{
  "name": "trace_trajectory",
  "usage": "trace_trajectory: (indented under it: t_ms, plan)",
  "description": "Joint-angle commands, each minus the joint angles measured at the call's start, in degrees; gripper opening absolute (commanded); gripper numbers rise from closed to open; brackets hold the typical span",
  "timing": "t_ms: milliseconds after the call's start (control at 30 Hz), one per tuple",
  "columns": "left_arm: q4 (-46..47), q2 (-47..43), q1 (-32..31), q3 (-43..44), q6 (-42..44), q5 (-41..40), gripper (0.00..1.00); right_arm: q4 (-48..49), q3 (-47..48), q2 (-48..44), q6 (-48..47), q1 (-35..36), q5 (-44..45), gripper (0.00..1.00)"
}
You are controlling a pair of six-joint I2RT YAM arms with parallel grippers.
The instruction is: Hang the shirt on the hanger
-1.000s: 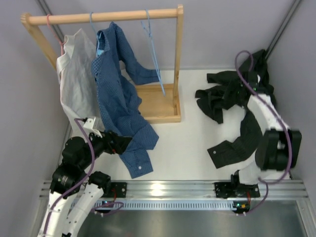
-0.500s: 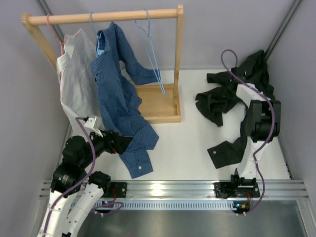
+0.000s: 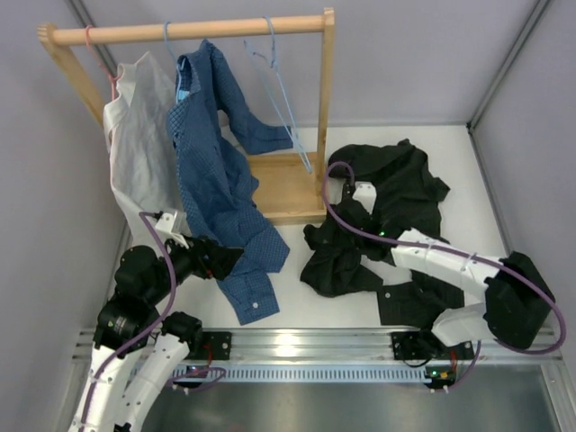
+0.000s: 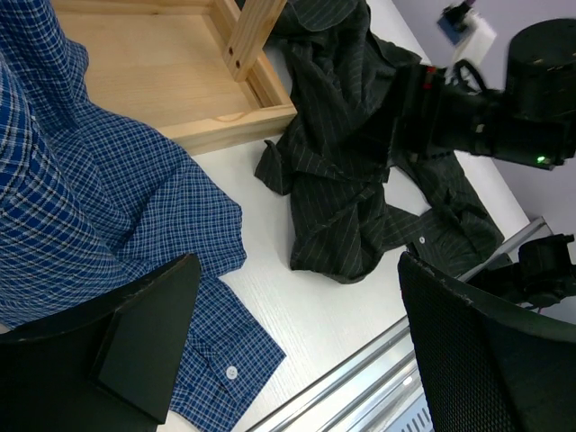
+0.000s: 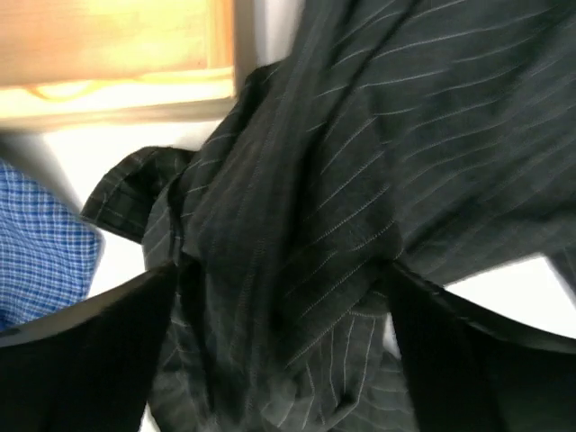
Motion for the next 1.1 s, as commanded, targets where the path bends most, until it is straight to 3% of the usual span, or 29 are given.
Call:
trace_trajectory:
  t_ms: [0, 100, 133, 233, 367, 500, 667, 767, 900, 933, 1000, 1067]
  plan:
    - [3.2, 1.0, 0.3, -0.2, 0.9, 0.5, 0.94, -1.4, 1.0, -9.5, 1.0, -0.7, 5.4, 1.0]
    - [3.2, 0.8, 0.5, -0.3, 0.7, 0.2, 0.94, -3.9, 0.3, -19.6, -5.7, -8.7, -0.6, 0.99]
    - [3.2, 0.7, 0.5, -0.3, 0.6, 0.0, 0.94, -3.8, 0.3, -20.6, -9.5, -16.9, -3.9, 0.99]
    - [3.2, 1.0, 0.6, -0.4, 0.6, -0.1, 0.94, -3.8, 4.3, -17.7, -14.3, -32.5, -15.8, 1.0]
    - [3.1, 1.0, 0.5, -0.4, 0.4, -0.5, 0.93, -1.1, 13.2, -2.8, -18.2, -41.6, -24.8, 0.98]
    - [3.2, 0.6, 0.5, -0.5, 0.4, -0.4, 0.93, 4.1, 27.5, 13.8, -16.7, -48.7, -39.4, 0.94]
    - [3.2, 1.2, 0.5, -0.4, 0.7, 0.1, 0.93, 4.4, 42.9, 33.6, -16.3, -49.0, -41.4, 0.9]
    - [3.2, 1.5, 0.6, -0.4, 0.8, 0.2, 0.93, 4.5, 48.6, 40.7, -16.0, -48.9, -41.9, 0.72]
    - [3.2, 2.1, 0.6, -0.3, 0.9, 0.5, 0.93, 9.0, 48.4, 41.3, -16.8, -48.1, -42.8, 0.57]
    - [3.2, 2.6, 0.6, -0.3, 1.0, 0.8, 0.93, 10.0, 47.6, 40.5, -16.9, -48.0, -42.9, 0.3]
    - [3.2, 2.9, 0.8, -0.3, 1.1, 1.3, 0.93, 12.6, 43.0, 35.9, -16.1, -47.9, -43.5, 0.04]
    - [3.2, 3.2, 0.9, -0.3, 1.3, 1.7, 0.93, 15.7, 39.0, 28.9, -16.0, -47.9, -43.3, 0.0]
